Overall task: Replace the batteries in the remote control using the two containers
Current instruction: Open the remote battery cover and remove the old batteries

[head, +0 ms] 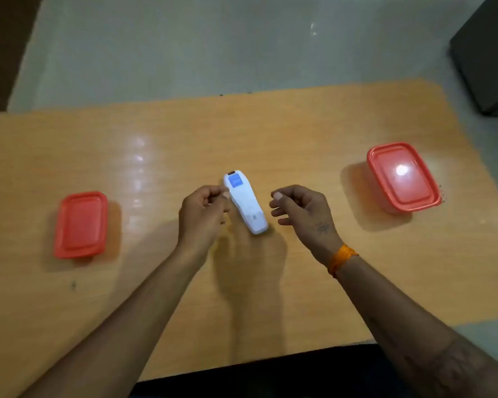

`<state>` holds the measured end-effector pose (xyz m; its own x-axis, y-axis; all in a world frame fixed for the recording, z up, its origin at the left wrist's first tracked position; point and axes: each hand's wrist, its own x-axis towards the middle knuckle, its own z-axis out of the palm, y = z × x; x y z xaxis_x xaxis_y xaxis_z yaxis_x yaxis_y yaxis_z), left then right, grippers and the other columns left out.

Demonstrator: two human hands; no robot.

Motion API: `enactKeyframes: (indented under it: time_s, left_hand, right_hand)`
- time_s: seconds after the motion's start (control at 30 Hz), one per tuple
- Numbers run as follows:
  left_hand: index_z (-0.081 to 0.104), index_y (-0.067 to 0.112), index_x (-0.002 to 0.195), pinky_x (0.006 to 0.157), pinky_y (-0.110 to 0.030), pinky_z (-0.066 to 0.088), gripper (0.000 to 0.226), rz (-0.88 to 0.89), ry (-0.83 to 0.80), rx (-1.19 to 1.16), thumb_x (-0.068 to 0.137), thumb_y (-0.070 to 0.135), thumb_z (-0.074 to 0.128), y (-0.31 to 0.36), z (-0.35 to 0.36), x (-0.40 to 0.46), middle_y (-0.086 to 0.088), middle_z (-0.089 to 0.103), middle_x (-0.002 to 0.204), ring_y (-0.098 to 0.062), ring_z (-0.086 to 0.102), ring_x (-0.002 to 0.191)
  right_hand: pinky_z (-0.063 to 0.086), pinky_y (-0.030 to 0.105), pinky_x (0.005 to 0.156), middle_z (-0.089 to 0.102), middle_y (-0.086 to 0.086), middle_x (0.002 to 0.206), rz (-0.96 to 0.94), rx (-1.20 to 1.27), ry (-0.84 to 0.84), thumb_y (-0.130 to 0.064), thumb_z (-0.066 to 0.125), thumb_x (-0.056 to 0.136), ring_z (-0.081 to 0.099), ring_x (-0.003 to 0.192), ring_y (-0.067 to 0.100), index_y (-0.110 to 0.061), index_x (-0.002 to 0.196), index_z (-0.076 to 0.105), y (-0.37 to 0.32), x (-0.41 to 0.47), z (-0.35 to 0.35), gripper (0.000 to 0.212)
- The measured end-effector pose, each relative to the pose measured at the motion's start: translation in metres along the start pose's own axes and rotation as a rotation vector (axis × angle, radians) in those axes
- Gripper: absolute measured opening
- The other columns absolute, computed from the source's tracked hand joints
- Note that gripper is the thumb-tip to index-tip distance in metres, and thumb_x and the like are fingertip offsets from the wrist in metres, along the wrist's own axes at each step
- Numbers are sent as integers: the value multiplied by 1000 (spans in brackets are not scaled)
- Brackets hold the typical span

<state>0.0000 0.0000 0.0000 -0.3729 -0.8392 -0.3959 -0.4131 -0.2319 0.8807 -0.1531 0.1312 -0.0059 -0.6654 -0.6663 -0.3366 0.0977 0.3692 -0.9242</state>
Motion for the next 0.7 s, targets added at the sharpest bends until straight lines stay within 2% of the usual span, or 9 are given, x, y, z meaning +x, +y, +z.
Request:
enactKeyframes:
  time_s: [0.13, 0.23, 0.3, 0.4, 0.47, 0.53, 0.57, 0.63, 0.7]
  left_hand:
    - [77, 20, 108, 71, -28, 56, 16, 108, 28, -29, 97, 22, 65, -20, 8, 21, -5, 79, 100, -14, 74, 89]
    - [78, 20, 110, 69, -27, 58, 19, 176, 48, -47, 98, 22, 64, -36, 12, 22, -4, 80, 97, -13, 75, 85]
    - [77, 19, 114, 71, -28, 62, 21, 200, 85, -67, 98, 20, 64, -46, 15, 17, -1, 80, 98, -13, 77, 85]
    - [77, 22, 109, 82, -38, 66, 21, 209, 150, -112, 92, 22, 66, -56, 20, 1, 3, 80, 94, -18, 78, 86]
    - [76, 30, 89, 83, -44, 65, 14, 211, 148, -117, 86, 22, 65, -58, 23, -14, 4, 79, 87, -21, 77, 82]
    - [68, 33, 67, 84, -51, 64, 20, 220, 117, -69, 80, 21, 60, -62, 26, -22, 2, 77, 81, -20, 72, 78]
    - [66, 32, 65, 84, -55, 62, 18, 223, 88, -45, 78, 22, 58, -62, 27, -25, -1, 75, 80, -19, 68, 76]
    - [69, 27, 74, 85, -57, 60, 13, 205, 43, -1, 74, 26, 55, -61, 32, -25, -6, 73, 84, -17, 64, 76]
    - [75, 14, 84, 87, -55, 61, 28, 177, 15, -17, 70, 31, 57, -68, 37, -15, -2, 77, 94, -19, 69, 84]
  right_hand:
    - [59, 39, 65, 76, 17, 91, -78, -57, 12, -18, 66, 99, 69, 71, 17, -9, 97, 76, 33, 23, -2, 14]
    - [54, 35, 56, 73, 18, 83, -156, -82, -10, -22, 67, 99, 62, 59, 18, -12, 94, 77, 45, 32, -3, 15]
    - [53, 31, 53, 71, 8, 76, -217, -202, -30, -27, 66, 99, 60, 57, 14, -14, 96, 78, 48, 34, 2, 18]
    - [54, 30, 64, 73, -6, 80, -344, -388, 0, -34, 65, 98, 64, 70, 9, -17, 100, 82, 52, 32, 12, 23]
    - [52, 29, 75, 77, -3, 91, -397, -472, 17, -34, 63, 99, 68, 84, 14, -16, 101, 83, 53, 28, 17, 26]
    - [54, 35, 78, 78, 5, 95, -416, -558, 12, -32, 59, 101, 68, 89, 22, -12, 99, 82, 53, 22, 23, 30]
    - [55, 38, 78, 78, 8, 95, -428, -603, 1, -31, 57, 101, 68, 89, 26, -11, 98, 81, 54, 20, 27, 31]
    - [55, 41, 78, 77, 10, 94, -439, -647, -9, -32, 57, 101, 67, 89, 29, -11, 97, 80, 55, 13, 31, 30]
    - [54, 41, 78, 76, 9, 96, -421, -638, -12, -34, 59, 99, 66, 91, 29, -12, 98, 79, 55, 6, 33, 29]
